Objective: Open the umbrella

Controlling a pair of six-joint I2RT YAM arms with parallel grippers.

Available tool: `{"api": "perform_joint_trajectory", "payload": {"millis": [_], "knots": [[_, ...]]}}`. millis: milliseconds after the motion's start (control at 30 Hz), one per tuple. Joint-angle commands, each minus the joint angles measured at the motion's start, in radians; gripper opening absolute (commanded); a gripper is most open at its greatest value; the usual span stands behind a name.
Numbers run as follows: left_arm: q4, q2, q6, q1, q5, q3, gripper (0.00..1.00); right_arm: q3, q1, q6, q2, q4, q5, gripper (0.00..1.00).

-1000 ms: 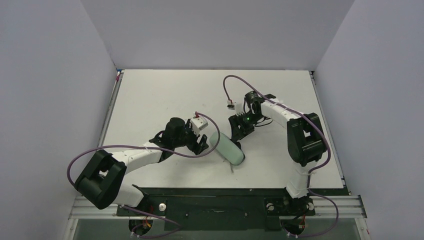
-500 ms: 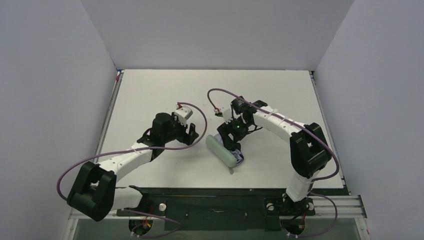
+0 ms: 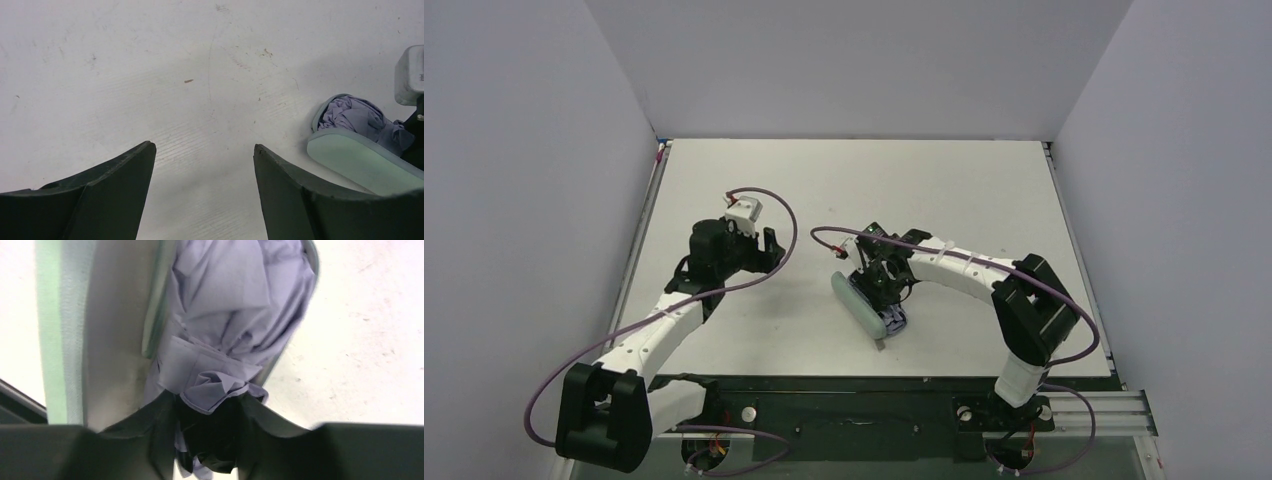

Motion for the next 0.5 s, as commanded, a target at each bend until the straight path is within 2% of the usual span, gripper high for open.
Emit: {"api": "perform_joint_trajectory", "payload": {"millis": [0,33,67,267,467], "knots": [[-0.014,-0.052,0.038,0.019,0.009,-0.002,0.70,-0.039,-0.033,0.006,0.030,0.045,0.168,0.17],[-0.013,-0.057,0.052,0.019,0.011,-0.009,0.70,-0.033,-0.061,0.005,0.030,0.033,0.161,0.03],[-0.013,-0.064,0.059,0.020,0.013,-0.011,0.70,-0.027,-0.077,0.001,0.031,0.025,0.142,0.00],[-0.003,-0.049,0.143,0.020,0.029,-0.006,0.70,-0.043,-0.248,-0.138,-0.035,-0.051,0.111,0.00],[0.002,0.017,0.204,0.020,0.058,0.047,0.71,-0.024,-0.471,-0.312,-0.087,-0.152,0.074,0.00]]}}
